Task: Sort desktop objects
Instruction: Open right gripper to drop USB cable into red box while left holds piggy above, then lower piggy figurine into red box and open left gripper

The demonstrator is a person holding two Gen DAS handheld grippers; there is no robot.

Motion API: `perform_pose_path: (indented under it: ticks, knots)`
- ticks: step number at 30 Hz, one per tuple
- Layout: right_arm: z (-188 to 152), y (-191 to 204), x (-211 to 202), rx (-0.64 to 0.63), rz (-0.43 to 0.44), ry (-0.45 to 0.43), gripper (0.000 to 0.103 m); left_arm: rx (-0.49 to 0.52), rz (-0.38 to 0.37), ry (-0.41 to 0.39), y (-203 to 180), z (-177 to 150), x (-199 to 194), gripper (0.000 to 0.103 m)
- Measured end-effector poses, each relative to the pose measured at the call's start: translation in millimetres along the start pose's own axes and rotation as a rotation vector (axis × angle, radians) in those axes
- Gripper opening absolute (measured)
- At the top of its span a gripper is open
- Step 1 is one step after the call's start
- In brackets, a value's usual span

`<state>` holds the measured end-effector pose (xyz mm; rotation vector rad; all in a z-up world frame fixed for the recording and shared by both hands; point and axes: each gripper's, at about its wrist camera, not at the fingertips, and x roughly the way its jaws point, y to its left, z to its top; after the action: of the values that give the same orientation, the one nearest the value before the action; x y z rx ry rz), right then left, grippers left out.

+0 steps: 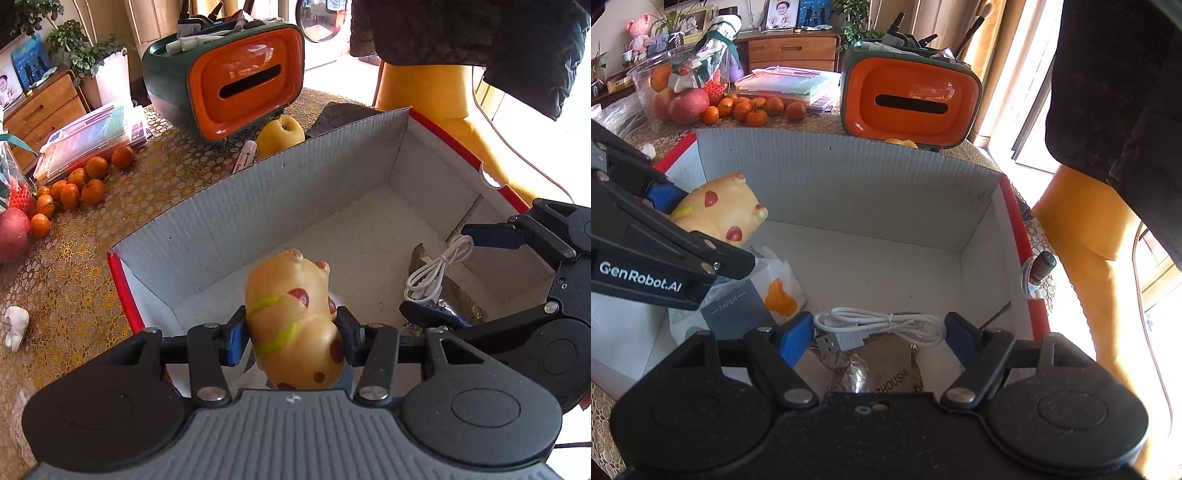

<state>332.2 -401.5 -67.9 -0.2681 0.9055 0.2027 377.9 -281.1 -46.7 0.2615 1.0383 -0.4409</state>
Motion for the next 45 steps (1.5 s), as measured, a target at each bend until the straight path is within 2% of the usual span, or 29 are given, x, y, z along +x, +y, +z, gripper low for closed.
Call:
perform_pose_path:
  ticks: [12, 16, 19, 22, 24, 45]
  knots:
    - [4.9, 7.3, 2.5, -0.08, 0.028, 0.023, 0.077, 0.005, -0.031, 0.027, -0.8, -5.0, 16.3, 0.049]
    - [4.9, 10.7, -1.4, -0.116, 0.015, 0.014, 0.085, -0.002, -0.04, 0.023, -1.0, -6.1, 14.4, 0.049]
    - [5.4, 10.6, -5.1, -0.121, 0.015, 0.011, 0.086, -0.02, -0.065, 0.013, 0.6, -6.7, 9.0, 0.055]
    - [4.6, 8.6, -9.7, -0.108, 0.021, 0.009, 0.087, -0.029, -0.085, -0.011, -0.9, -7.6, -0.2, 0.066]
    - [4.0, 7.6, -13.4, -0.101, 0.021, 0.005, 0.087, -0.03, -0.077, -0.03, -2.0, -8.0, -7.8, 0.076]
    - [0.8, 11.9, -84.9, -0.061, 0.029, -0.054, 0.088, -0.027, -0.093, -0.125, -4.2, -42.6, -101.3, 0.076]
